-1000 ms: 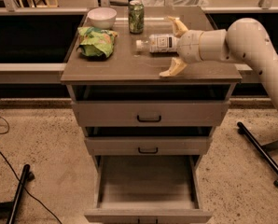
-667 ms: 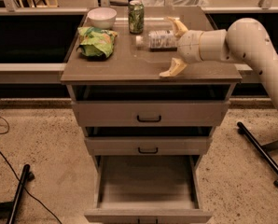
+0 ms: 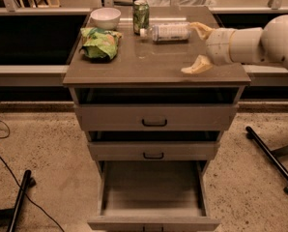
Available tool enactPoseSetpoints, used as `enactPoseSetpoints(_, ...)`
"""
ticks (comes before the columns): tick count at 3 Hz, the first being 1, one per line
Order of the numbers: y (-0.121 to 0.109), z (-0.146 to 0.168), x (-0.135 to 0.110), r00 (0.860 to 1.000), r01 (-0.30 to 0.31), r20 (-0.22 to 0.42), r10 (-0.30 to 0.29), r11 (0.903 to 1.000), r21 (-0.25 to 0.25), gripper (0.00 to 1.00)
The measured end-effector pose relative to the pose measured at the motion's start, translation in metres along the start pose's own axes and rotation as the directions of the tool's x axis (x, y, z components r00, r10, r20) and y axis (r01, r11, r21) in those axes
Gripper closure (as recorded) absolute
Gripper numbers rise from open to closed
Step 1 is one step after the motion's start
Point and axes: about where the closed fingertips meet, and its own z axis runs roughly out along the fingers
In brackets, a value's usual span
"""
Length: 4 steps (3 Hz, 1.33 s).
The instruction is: Pick blue plastic bottle from bottom drawer and place on counter
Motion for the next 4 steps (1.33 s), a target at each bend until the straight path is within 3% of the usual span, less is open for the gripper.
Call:
enactPoseSetpoints(1,-0.012,-0.069,0.013,0.995,-0.014,-0.098,0.021,0.9975,0.069,0.29)
enactPoseSetpoints(2,-0.021,-0.133,0.026,0.983,-0.028,-0.174,0.051,0.9911,0.13,0.1)
enactPoseSetpoints(3,-0.02,-0.143,0.029,0.981,-0.031,-0.186,0.056,0.9899,0.138,0.0)
enactPoseSetpoints(4,-0.02,-0.143,0.029,0.981,-0.031,-0.186,0.056,0.99,0.138,0.0)
